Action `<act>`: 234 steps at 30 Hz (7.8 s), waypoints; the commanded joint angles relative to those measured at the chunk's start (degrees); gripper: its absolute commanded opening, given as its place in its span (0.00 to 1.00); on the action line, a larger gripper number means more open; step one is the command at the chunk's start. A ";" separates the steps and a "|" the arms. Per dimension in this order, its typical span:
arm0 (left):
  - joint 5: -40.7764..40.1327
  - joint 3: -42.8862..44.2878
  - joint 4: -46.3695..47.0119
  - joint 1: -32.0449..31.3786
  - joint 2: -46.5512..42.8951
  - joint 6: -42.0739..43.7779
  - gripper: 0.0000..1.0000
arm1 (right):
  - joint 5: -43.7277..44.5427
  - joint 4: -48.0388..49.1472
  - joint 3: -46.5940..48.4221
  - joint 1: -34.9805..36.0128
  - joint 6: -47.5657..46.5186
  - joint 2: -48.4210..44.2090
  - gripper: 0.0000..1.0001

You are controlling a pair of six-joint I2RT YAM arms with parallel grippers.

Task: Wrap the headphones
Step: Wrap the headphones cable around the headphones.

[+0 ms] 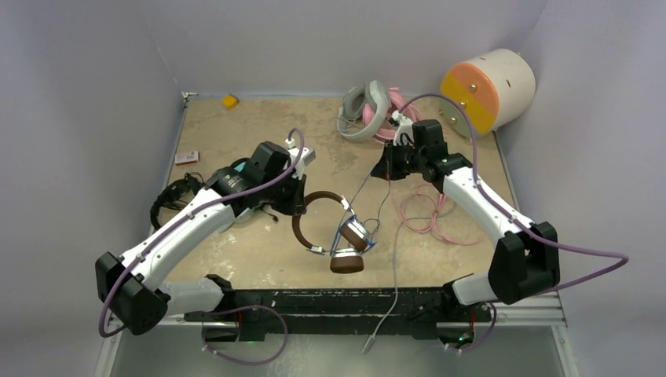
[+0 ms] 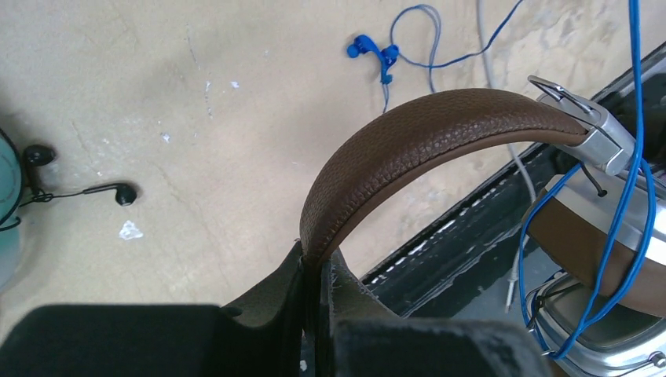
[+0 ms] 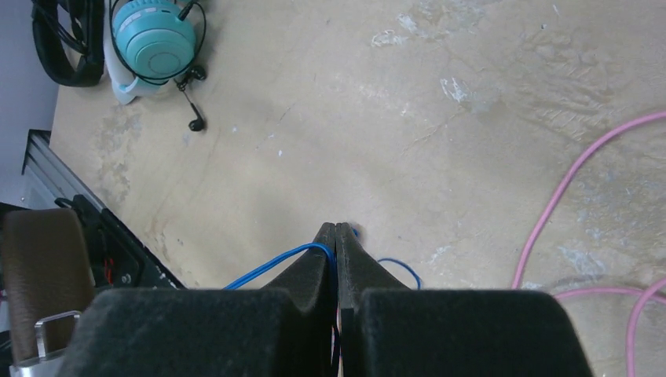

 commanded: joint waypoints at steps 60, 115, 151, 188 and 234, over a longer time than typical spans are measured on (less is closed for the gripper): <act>-50.52 6.19 8.75 -1.99 1.90 -0.32 0.00 | -0.16 1.61 1.60 27.31 -4.98 -18.08 0.00; -5.18 25.36 0.16 -7.34 -2.21 -17.24 0.00 | 5.38 43.33 -26.70 12.84 2.40 -9.94 0.44; -22.35 38.14 2.11 17.59 11.91 -20.41 0.00 | 13.39 35.36 -29.71 39.35 5.52 -26.85 0.00; -35.65 4.96 5.55 -8.41 7.77 11.58 0.00 | 32.15 -12.06 11.96 27.09 -14.91 -12.86 0.00; -0.74 22.60 2.72 2.92 -4.41 -23.17 0.00 | -5.72 52.10 -30.06 15.43 7.17 -5.86 0.23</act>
